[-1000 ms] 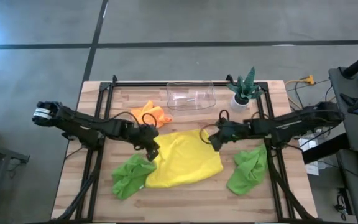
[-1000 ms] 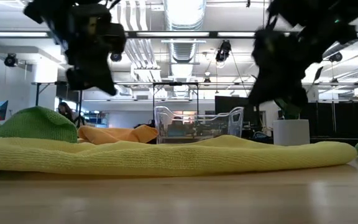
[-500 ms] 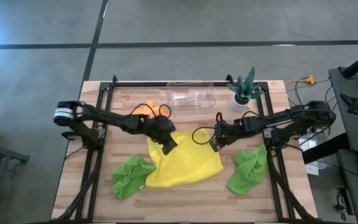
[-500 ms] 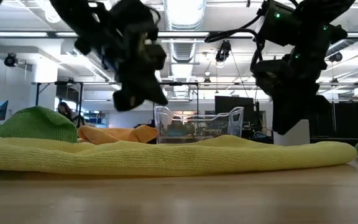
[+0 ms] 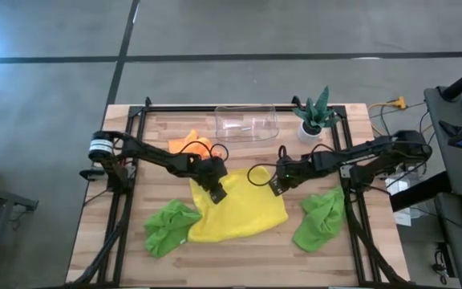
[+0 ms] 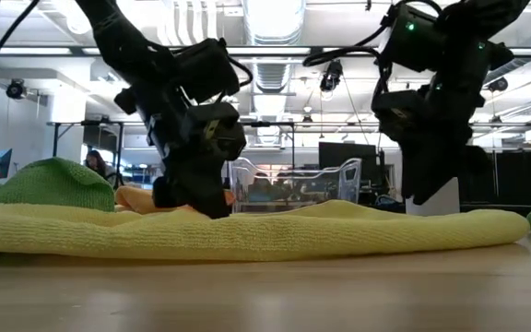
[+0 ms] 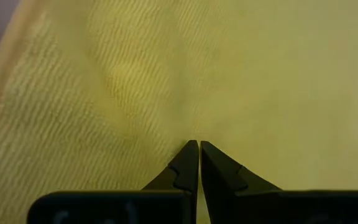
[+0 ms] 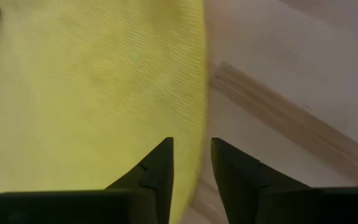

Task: Fold microfiber towels
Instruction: Fold the yellow microfiber towel

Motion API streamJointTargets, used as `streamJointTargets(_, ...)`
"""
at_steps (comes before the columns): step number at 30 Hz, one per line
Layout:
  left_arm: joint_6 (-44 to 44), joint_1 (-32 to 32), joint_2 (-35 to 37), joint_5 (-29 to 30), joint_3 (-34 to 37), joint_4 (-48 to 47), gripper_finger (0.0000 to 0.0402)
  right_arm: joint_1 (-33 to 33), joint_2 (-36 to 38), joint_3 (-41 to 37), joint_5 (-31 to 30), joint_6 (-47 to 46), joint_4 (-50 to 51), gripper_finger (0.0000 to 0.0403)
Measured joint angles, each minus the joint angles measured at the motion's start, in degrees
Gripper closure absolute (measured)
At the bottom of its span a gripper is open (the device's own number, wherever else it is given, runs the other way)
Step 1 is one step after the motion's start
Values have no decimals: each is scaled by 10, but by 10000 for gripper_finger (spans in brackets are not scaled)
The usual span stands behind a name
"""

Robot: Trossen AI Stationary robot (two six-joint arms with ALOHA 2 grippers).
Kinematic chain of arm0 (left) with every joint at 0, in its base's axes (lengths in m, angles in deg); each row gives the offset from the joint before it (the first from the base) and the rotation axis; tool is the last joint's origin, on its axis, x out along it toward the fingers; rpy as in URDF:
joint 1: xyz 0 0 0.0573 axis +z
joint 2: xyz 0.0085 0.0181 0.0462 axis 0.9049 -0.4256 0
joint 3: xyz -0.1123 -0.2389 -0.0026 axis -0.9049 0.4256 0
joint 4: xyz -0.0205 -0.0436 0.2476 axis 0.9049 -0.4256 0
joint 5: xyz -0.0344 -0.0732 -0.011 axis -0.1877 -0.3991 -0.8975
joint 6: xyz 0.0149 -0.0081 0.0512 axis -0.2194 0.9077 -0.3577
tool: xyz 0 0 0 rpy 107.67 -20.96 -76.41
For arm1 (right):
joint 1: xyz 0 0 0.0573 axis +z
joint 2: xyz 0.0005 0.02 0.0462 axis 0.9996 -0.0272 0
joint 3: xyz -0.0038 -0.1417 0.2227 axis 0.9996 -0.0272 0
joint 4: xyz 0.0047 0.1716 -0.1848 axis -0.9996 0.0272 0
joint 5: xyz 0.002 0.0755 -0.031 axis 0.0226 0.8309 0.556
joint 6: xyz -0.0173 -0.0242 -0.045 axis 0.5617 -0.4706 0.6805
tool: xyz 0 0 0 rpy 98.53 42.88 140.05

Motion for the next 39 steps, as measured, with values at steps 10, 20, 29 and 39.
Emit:
streamJointTargets(10, 0, 0, 7, 10, 0, 1, 400, 0, -39, -2, 20, -6, -23, 262)
streamJointTargets(20, 9, 1, 24, 13, 0, -10, 400, 0, -79, 26, 42, 31, -4, 313)
streamJointTargets(29, 4, 2, 129, 70, 0, -46, 400, -1, -57, 49, 48, 55, -13, 392)
streamJointTargets(39, -9, 9, 279, 139, 1, -125, 400, -1, -56, 160, 44, 67, -15, 394)
